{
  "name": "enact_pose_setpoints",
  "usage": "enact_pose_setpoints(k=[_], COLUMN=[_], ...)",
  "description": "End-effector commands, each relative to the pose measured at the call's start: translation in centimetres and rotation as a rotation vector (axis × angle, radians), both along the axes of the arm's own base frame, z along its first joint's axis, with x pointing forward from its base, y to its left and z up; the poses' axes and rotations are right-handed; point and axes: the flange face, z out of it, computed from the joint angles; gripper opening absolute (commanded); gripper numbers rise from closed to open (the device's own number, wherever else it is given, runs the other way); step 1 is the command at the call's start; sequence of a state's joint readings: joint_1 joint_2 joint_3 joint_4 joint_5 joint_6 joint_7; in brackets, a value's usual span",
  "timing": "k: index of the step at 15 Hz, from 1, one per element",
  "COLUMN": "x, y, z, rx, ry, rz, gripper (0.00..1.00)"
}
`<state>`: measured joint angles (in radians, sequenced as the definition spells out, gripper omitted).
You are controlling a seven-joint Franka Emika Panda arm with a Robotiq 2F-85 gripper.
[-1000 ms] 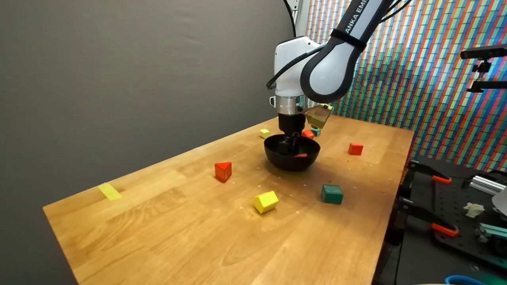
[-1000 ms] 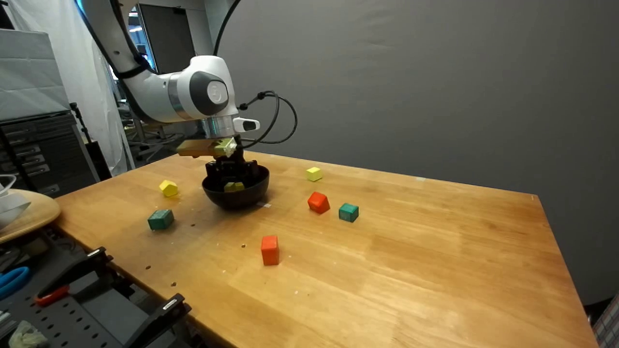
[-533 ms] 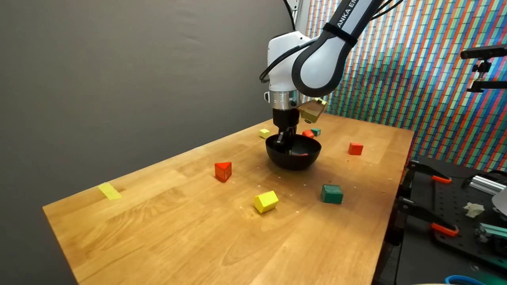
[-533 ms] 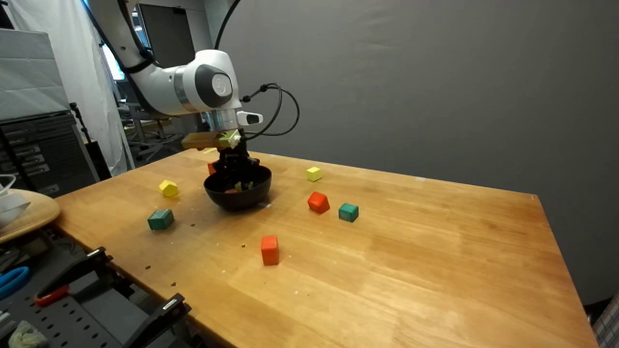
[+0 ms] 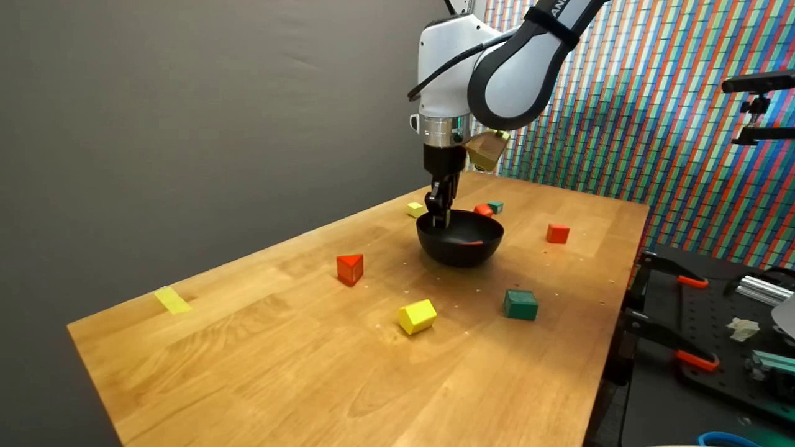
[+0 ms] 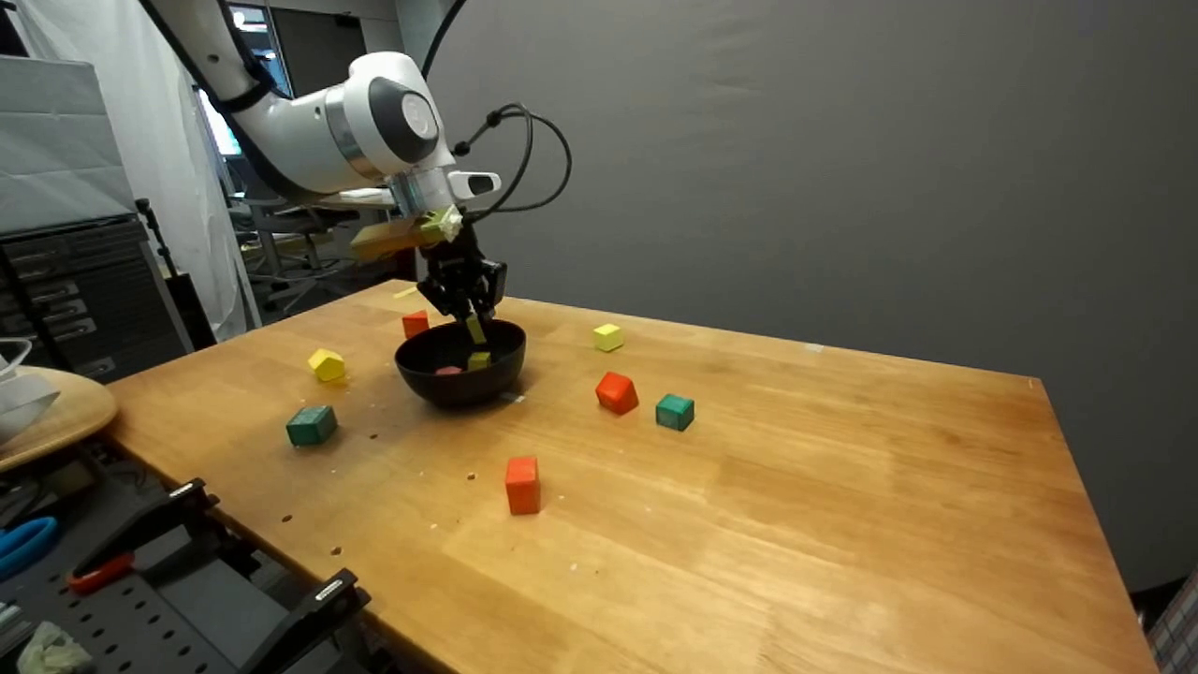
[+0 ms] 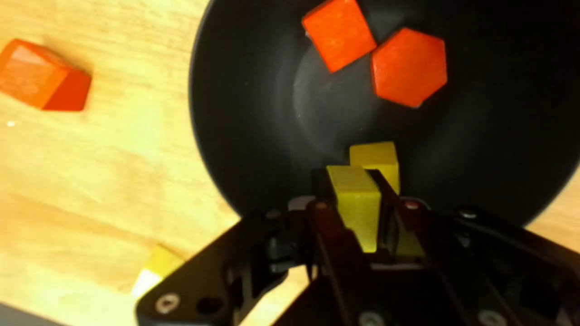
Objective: Take the blocks out of the bowl and place them on the table
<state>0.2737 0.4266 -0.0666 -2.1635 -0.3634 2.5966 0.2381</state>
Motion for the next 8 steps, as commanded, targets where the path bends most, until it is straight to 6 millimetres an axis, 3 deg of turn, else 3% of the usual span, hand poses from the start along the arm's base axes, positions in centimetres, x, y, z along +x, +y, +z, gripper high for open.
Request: enact_pose_setpoints(k=[1,4,6,8], x=[0.1,2.4,3.9,5.4], y=[2.3,4.9,5.9,6.4], z=[4.8,4.7,3.1,0.2], rx=[-0.015,0.053,0.107,0.137], ry=[-0.175,-0.281,-0.325,-0.343], rz=[0.04,0.095,0.147,0.171], gripper=[0.14,0.14,0.15,0.15])
